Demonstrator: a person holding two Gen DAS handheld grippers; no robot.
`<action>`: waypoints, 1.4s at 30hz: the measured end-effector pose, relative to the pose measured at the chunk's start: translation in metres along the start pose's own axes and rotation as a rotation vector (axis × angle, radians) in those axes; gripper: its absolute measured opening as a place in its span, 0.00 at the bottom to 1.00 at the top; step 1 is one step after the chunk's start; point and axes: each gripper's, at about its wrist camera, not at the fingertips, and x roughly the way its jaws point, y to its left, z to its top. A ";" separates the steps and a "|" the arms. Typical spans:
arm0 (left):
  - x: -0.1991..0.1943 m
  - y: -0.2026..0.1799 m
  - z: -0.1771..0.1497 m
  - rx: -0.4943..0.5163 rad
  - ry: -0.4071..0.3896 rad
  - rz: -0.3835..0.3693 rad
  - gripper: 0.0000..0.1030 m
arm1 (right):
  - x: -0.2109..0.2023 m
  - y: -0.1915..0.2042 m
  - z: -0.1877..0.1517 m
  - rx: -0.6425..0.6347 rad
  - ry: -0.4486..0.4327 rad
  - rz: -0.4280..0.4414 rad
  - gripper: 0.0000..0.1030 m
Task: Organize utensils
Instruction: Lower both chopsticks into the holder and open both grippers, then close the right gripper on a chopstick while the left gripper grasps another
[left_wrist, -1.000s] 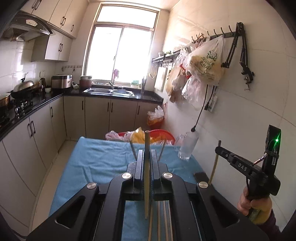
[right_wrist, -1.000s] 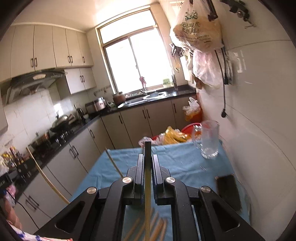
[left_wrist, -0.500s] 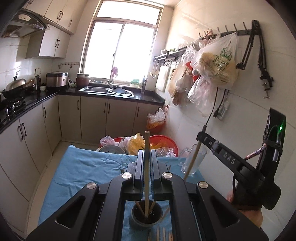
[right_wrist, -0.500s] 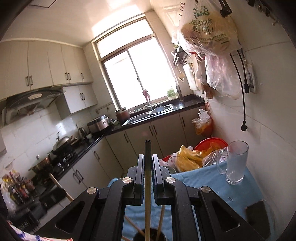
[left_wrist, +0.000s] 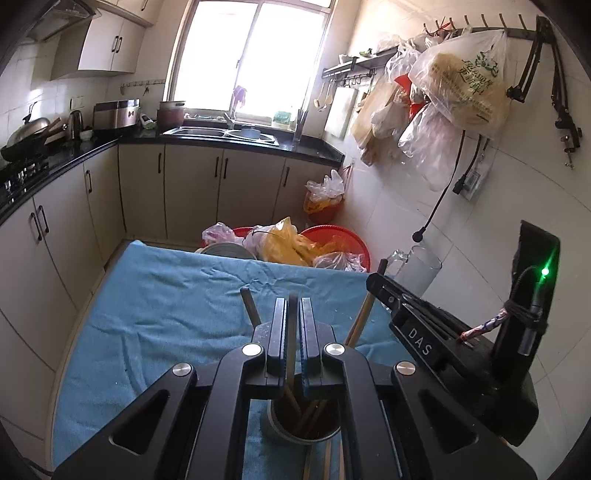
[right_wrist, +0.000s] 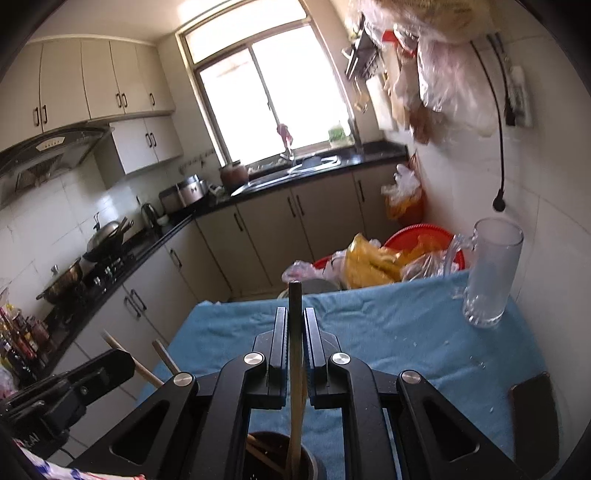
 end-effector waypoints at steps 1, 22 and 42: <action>-0.003 0.000 0.000 0.000 0.000 -0.001 0.06 | -0.001 -0.001 0.001 0.002 -0.001 -0.004 0.08; -0.086 0.040 -0.089 -0.079 0.046 0.039 0.39 | -0.092 -0.056 -0.095 0.004 0.182 -0.081 0.38; 0.005 -0.006 -0.222 0.141 0.431 -0.034 0.31 | -0.098 -0.044 -0.236 -0.179 0.475 -0.093 0.33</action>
